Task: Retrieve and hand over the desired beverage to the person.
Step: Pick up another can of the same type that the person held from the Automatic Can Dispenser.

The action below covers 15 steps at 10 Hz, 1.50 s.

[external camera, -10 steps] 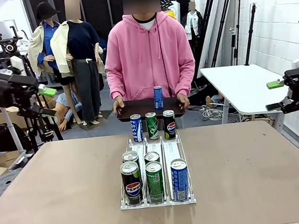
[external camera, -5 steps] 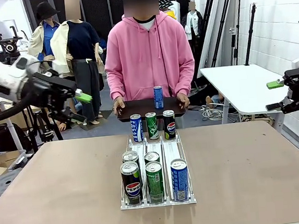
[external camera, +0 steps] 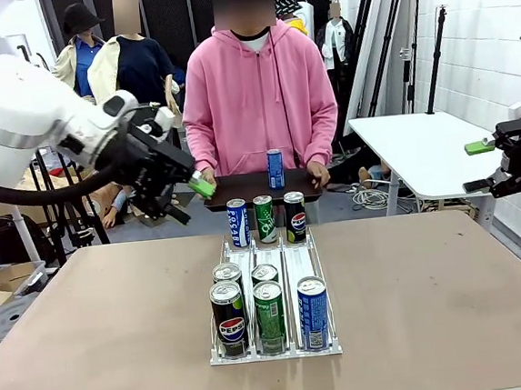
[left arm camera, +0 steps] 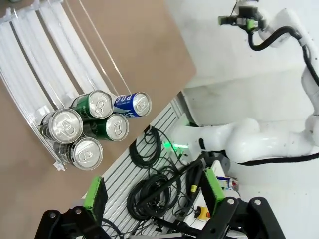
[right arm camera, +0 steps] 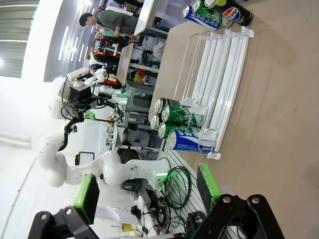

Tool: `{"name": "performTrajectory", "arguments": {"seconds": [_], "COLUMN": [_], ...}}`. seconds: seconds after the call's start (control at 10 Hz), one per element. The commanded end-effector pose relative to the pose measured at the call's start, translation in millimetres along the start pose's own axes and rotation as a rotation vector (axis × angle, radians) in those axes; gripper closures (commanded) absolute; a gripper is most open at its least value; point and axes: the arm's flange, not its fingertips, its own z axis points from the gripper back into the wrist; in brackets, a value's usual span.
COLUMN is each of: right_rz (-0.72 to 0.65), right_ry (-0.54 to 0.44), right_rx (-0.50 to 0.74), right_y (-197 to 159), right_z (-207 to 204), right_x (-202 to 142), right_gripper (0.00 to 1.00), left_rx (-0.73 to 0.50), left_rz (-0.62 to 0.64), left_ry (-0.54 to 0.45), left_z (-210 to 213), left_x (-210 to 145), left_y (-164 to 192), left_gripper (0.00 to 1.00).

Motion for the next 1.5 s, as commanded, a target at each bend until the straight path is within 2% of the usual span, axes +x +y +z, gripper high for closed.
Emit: {"name": "performTrajectory", "arguments": {"seconds": [0.0, 0.3, 0.8, 1.0, 1.4], "right_rz": [0.0, 0.0, 0.0, 0.0, 0.0], "right_ry": [-0.011, -0.011, -0.011, -0.011, -0.011], "right_rx": [-0.003, -0.003, -0.003, -0.003, -0.003], "right_y": [-1.8, -1.8, -1.8, -1.8, -1.8], "right_z": [-0.9, -0.9, -0.9, -0.9, -0.9], "right_x": [0.1, 0.1, 0.1, 0.1, 0.1], "right_gripper": [0.0, 0.0, 0.0, 0.0, 0.0], "left_rx": [0.102, 0.215, 0.409, 0.446, 0.557], "left_rz": [-0.002, -0.013, 0.027, 0.016, 0.058], "left_ry": [0.043, 0.078, 0.209, 0.241, 0.259], "left_z": [-24.6, -60.2, -105.3, -125.0, -152.0], "left_x": [15.7, 27.3, 29.8, 28.7, 27.6], "left_y": [-23.3, -57.2, -78.5, -81.8, -64.2], "left_gripper": [0.0, 0.0, 0.0, 0.0, 0.0]}}
